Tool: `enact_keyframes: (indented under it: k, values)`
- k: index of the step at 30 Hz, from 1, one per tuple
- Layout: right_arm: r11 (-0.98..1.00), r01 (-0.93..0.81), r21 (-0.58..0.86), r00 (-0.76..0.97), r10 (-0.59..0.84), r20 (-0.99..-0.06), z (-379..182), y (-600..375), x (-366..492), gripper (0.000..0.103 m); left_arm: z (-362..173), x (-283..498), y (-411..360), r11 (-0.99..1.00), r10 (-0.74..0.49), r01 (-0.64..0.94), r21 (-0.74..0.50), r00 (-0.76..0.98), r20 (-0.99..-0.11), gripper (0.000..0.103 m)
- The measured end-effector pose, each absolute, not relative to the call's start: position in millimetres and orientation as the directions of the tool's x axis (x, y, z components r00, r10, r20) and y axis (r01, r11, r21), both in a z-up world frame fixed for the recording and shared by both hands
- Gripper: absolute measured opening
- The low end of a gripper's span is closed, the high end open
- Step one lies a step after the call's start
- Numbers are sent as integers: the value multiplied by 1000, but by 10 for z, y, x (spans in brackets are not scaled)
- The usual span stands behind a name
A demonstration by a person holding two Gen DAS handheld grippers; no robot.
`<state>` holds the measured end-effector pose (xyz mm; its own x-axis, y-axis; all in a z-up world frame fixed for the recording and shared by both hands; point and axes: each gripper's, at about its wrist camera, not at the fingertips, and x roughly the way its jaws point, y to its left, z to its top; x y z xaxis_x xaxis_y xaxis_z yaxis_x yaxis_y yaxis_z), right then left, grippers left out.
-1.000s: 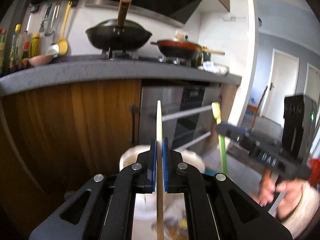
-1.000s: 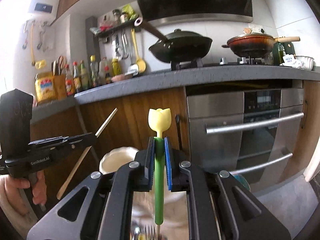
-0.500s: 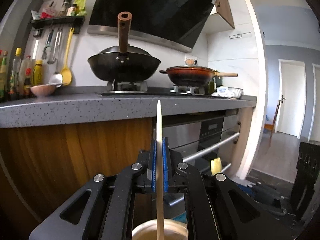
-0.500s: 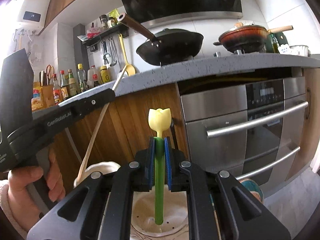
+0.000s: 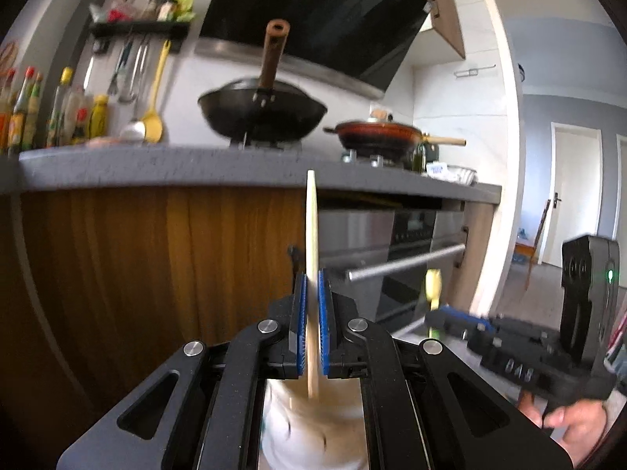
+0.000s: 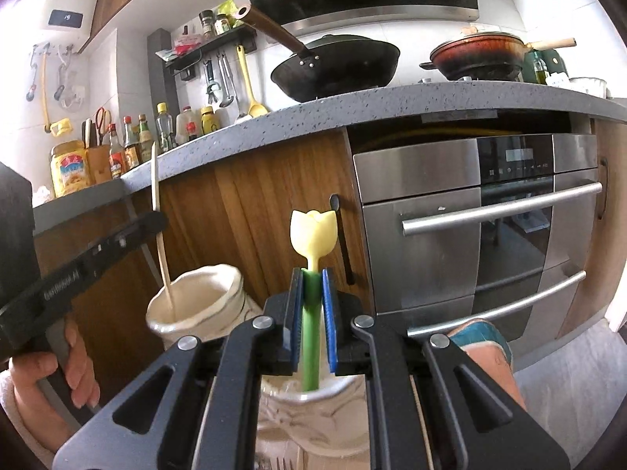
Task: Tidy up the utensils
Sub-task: 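Drop the chopstick in the larger vase with left tool while right tool drops spoon in smaller vase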
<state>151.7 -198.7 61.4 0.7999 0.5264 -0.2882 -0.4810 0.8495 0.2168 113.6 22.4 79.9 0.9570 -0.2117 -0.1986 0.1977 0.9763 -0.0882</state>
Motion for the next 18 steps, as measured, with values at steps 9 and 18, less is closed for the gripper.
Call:
enact_keyframes:
  k: [9,18]
  values:
    - [874,-453,177,804,486,-343,501,-1935,1534,10,598,1157,207,981,-196,186,-60,930,-313,7]
    - [881,-426,207,804,474,-360,445,-2007,1587,47,577,1162,241,986,-168,162,-46,932,-321,16]
